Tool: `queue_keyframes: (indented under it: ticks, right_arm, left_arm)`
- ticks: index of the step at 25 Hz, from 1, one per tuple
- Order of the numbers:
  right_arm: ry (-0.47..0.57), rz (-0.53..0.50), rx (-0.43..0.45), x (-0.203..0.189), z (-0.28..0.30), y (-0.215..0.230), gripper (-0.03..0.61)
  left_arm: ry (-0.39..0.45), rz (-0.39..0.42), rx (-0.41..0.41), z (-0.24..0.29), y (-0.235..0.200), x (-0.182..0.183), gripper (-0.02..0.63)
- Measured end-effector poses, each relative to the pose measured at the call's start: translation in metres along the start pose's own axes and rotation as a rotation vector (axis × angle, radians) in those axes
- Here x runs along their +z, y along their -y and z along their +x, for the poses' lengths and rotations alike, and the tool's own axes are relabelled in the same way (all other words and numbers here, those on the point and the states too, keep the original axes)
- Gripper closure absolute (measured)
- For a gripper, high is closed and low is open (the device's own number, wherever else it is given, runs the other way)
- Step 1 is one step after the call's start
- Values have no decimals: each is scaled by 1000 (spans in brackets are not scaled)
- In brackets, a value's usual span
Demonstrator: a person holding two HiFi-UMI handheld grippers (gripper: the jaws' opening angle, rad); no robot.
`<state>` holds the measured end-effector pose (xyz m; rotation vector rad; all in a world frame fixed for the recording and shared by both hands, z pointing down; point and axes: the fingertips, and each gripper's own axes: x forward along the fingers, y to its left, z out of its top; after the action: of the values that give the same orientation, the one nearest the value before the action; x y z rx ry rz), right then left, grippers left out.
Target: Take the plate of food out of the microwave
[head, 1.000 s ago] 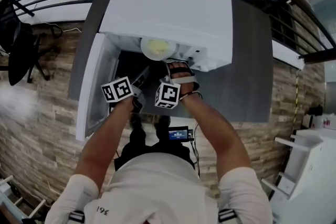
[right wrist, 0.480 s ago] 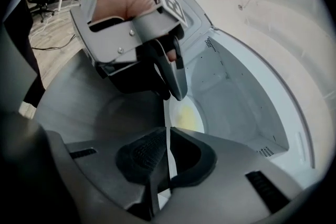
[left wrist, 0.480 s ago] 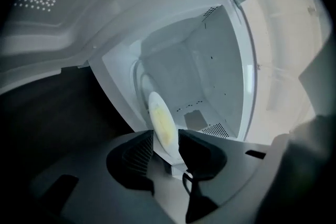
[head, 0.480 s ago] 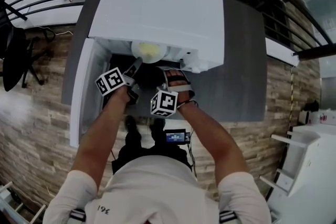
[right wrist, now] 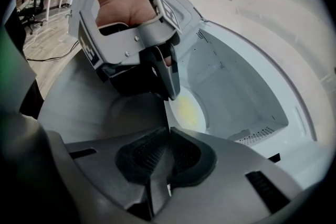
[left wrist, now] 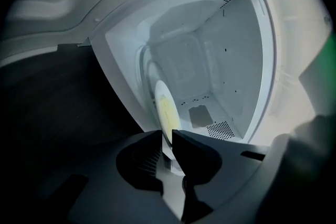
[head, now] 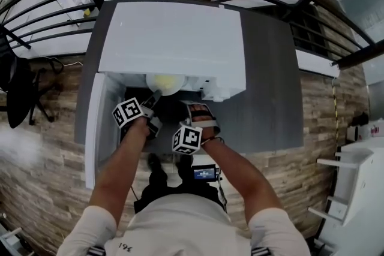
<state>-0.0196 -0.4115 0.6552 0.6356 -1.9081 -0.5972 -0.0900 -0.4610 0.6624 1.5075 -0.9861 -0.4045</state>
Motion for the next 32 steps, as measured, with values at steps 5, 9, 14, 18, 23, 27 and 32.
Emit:
queue_keyframes:
  ticks: [5, 9, 14, 18, 23, 27, 32]
  right_arm:
    - [-10, -48, -48, -5, 8, 12, 528]
    - [1, -158, -115, -7, 19, 19, 480]
    - [3, -248, -149, -6, 32, 24, 480]
    - [3, -280, -140, -3, 42, 23, 480]
    - [-5, -268, -148, -5, 47, 26, 482]
    - [-1, -278, -153, -6, 44, 26, 499]
    - [1, -302, -182, -4, 39, 26, 526]
  left_arm:
    - [0, -30, -29, -4, 0, -1, 561]
    - [-2, -61, -57, -9, 3, 0, 571]
    - [-30, -80, -51, -15, -2, -7, 572]
    - [-60, -85, -43, -18, -6, -11, 571]
    - [-94, -84, -55, -20, -5, -15, 572]
    - [-104, -72, -59, -20, -3, -16, 572]
    - [-101, -15, -59, -22, 6, -12, 571]
